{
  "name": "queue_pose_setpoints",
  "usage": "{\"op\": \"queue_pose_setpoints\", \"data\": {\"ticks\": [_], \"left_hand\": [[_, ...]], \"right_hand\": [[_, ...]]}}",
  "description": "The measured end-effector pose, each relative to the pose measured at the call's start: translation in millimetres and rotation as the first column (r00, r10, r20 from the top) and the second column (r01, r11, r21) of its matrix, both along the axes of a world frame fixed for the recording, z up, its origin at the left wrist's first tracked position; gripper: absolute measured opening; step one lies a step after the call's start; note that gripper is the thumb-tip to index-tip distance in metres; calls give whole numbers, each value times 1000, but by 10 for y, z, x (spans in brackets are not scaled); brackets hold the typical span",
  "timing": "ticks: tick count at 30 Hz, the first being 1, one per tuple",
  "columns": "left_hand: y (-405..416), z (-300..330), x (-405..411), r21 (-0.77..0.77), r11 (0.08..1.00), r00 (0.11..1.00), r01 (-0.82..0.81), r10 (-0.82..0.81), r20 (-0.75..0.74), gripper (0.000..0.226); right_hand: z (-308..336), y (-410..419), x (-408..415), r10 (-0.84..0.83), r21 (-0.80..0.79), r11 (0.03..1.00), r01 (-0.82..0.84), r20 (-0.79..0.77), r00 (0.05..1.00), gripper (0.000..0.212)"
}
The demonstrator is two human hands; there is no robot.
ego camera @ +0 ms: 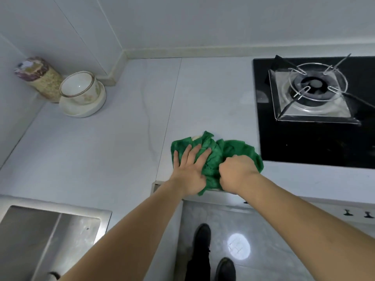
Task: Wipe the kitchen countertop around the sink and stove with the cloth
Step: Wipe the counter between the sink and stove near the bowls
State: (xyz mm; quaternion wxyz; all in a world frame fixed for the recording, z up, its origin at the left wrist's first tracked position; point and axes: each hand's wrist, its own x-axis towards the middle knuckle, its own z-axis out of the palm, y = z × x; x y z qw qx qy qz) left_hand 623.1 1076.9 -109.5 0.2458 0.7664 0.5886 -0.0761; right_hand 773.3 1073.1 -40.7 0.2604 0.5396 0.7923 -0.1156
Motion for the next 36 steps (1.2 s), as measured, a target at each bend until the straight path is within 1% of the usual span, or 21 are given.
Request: {"op": "queue_pose_setpoints", "data": {"ticks": [2, 3, 4, 5, 6, 7, 8, 10, 12, 14, 16, 17, 20, 23, 30, 33, 36], "left_hand": [[-94, 45, -40, -71, 997, 999, -31, 33, 38, 90], [-94, 80, -31, -131, 987, 990, -92, 104, 94, 89], [-68, 135, -8, -206, 961, 961, -185, 221, 166, 85], [-48, 166, 36, -275, 919, 911, -282, 346, 224, 79], [-23, 176, 88, -313, 879, 857, -360, 444, 260, 70], [-5, 175, 140, -312, 857, 825, -410, 494, 273, 60], [0, 161, 188, -278, 856, 821, -437, 506, 266, 54], [5, 57, 236, -138, 868, 838, -476, 496, 227, 51], [78, -11, 249, 5, 856, 840, -517, 506, 194, 53], [326, -99, 212, 117, 823, 828, -556, 537, 160, 54], [612, -128, 171, 187, 801, 823, -569, 554, 130, 54], [779, -143, 164, 210, 800, 827, -562, 551, 113, 54], [1324, -176, 198, 262, 815, 853, -517, 517, 75, 54], [1913, -226, 272, 287, 806, 851, -517, 520, 74, 55], [3368, -272, 505, 296, 801, 846, -521, 530, 54, 59], [3814, -275, 619, 318, 794, 846, -518, 531, 49, 59], [4080, -287, 688, 349, 772, 831, -531, 555, 37, 58]], "right_hand": [[2, -107, -1, -113, 28, 993, 115, -65, 991, 25], [-37, -132, 15, -187, 51, 980, 195, -125, 974, 25], [-85, -134, 39, -248, 84, 960, 267, -187, 950, 27], [-180, -144, 73, -288, 114, 940, 322, -240, 927, 33], [-284, -150, 107, -307, 145, 922, 359, -289, 907, 38], [-388, -142, 129, -314, 168, 907, 387, -344, 885, 44], [-474, -120, 129, -325, 169, 894, 415, -392, 861, 49], [-628, -22, 81, -371, 134, 876, 464, -428, 824, 56], [-710, 108, 32, -438, 78, 855, 513, -422, 794, 60], [-799, 369, -28, -501, 37, 828, 560, -398, 768, 62], [-803, 653, -51, -543, 7, 806, 591, -389, 744, 64], [-822, 826, -49, -542, 14, 806, 592, -385, 747, 64], [-868, 1387, 2, -490, 87, 825, 559, -385, 782, 63], [-917, 2001, 82, -441, 138, 843, 520, -375, 815, 62], [-999, 3367, 325, -399, 235, 830, 506, -382, 833, 61], [-1015, 3770, 417, -397, 264, 816, 515, -391, 830, 60], [-1034, 3935, 423, -379, 307, 802, 513, -402, 834, 59]]}}
